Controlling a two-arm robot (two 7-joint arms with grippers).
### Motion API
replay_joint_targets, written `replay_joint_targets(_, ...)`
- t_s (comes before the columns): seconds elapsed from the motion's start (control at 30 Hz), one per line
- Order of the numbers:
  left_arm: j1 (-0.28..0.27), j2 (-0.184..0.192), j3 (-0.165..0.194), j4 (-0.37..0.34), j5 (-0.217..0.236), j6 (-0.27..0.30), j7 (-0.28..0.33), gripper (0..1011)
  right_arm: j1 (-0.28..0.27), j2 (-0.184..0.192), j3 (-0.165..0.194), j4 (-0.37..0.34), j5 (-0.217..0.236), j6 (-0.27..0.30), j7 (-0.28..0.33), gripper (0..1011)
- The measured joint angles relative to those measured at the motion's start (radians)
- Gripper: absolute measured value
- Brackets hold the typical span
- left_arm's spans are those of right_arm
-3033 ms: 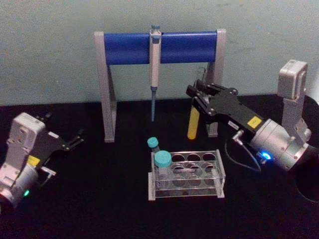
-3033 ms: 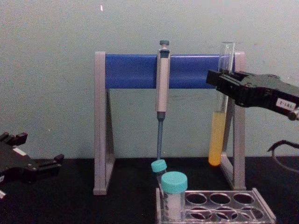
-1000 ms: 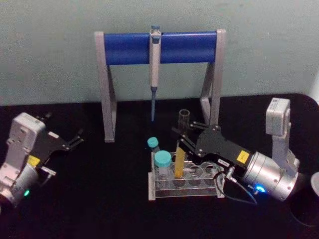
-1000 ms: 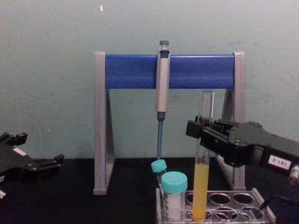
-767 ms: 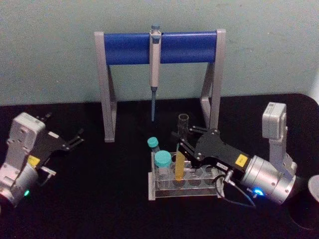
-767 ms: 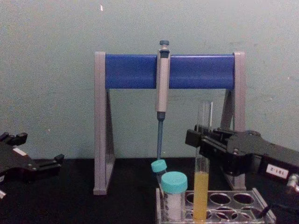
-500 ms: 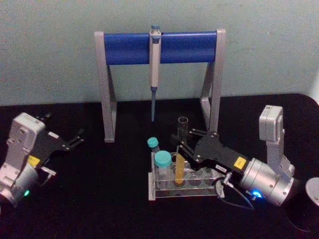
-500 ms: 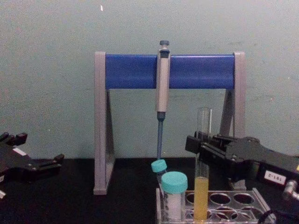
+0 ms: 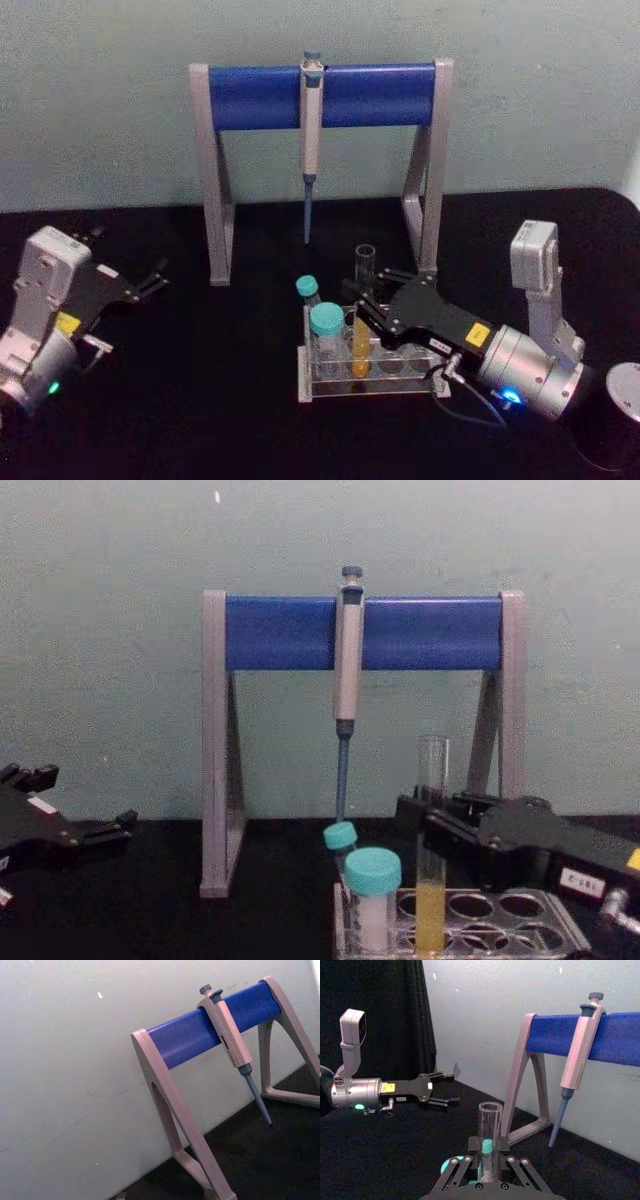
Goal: Pick up the test tube from the test tube rack, shake it, then place it back into the test tube rack.
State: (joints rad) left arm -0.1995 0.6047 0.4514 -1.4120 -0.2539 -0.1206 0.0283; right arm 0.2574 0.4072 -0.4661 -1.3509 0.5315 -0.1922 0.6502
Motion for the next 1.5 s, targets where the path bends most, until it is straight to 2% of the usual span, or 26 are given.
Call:
replay_joint_targets(1.37,0.0,0.0,0.0,0.0,0.0,0.0,0.0,1001,0.004,-0.01,0.001,0.02,-0.009,0.016,-0.007,224)
replay_joint_targets(1.5,0.0,0.0,0.0,0.0,0.0,0.0,0.0,1001,0.004,-0.01,0.001,0.02,-0.008,0.016,-0.007,339)
